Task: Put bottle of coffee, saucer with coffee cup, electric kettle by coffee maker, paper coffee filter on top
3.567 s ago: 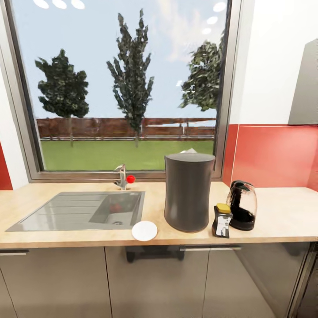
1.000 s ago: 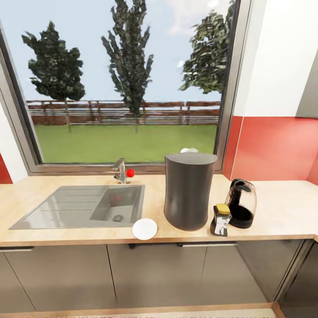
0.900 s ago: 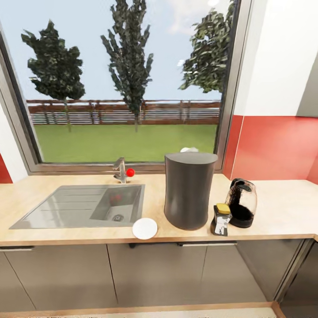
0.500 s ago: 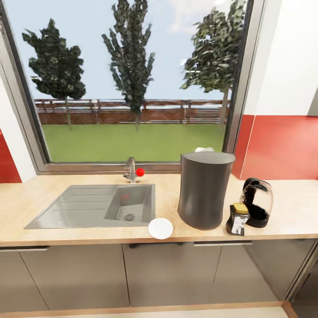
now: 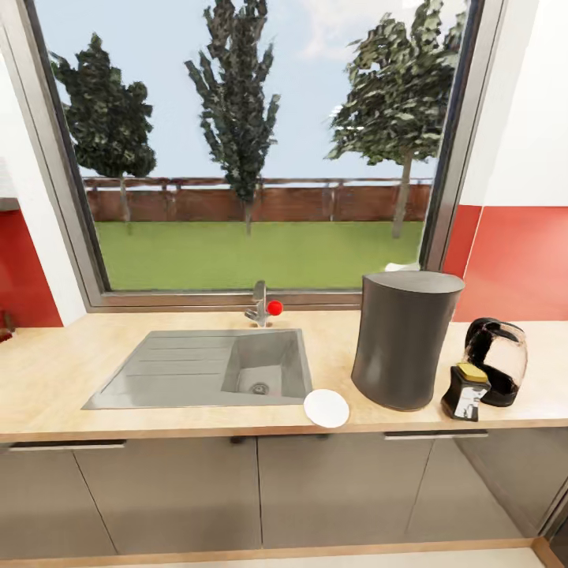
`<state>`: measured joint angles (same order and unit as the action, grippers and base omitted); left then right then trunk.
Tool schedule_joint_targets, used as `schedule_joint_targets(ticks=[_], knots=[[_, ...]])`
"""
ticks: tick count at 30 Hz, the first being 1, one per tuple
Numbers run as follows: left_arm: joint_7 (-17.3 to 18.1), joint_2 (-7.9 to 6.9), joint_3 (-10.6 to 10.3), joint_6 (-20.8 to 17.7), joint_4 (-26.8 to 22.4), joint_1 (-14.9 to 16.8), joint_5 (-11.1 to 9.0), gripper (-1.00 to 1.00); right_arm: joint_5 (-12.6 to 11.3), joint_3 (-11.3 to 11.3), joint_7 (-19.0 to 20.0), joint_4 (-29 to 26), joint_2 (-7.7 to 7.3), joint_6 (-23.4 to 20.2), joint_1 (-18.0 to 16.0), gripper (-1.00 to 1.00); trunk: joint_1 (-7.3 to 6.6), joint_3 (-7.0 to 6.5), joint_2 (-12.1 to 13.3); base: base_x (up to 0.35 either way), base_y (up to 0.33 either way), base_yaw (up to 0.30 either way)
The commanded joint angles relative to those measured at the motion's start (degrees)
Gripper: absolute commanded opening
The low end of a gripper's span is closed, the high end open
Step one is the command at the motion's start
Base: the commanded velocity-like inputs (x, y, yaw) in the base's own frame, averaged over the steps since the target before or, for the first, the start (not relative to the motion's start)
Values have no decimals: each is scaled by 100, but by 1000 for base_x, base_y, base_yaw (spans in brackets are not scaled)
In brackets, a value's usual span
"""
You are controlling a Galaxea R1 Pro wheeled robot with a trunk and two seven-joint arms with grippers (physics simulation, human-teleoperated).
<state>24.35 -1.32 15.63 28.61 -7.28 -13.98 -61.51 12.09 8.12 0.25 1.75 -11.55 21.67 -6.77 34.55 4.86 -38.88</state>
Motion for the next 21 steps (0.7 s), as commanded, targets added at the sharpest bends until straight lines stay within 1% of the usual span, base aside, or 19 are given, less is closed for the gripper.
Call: schedule_joint_targets(ticks=[1, 5, 8, 21], knots=[[50, 1, 1, -15, -2, 0, -52, 100, 46, 49, -5, 19, -1, 36, -9, 100, 2, 8, -8, 0, 346, 0], [51, 2, 1, -14, -5, 0, 25, 100, 40, 49, -30, 19, 3, 39, -9, 100, 2, 8, -8, 0, 346, 0], [48, 17, 1, -14, -5, 0, 47, 100, 40, 49, -33, 18, 3, 39, -9, 100, 2, 8, -8, 0, 346, 0], [49, 36, 1, -13, -16, 0, 51, 100, 31, 53, -33, 18, 3, 39, -9, 100, 2, 8, -8, 0, 346, 0]])
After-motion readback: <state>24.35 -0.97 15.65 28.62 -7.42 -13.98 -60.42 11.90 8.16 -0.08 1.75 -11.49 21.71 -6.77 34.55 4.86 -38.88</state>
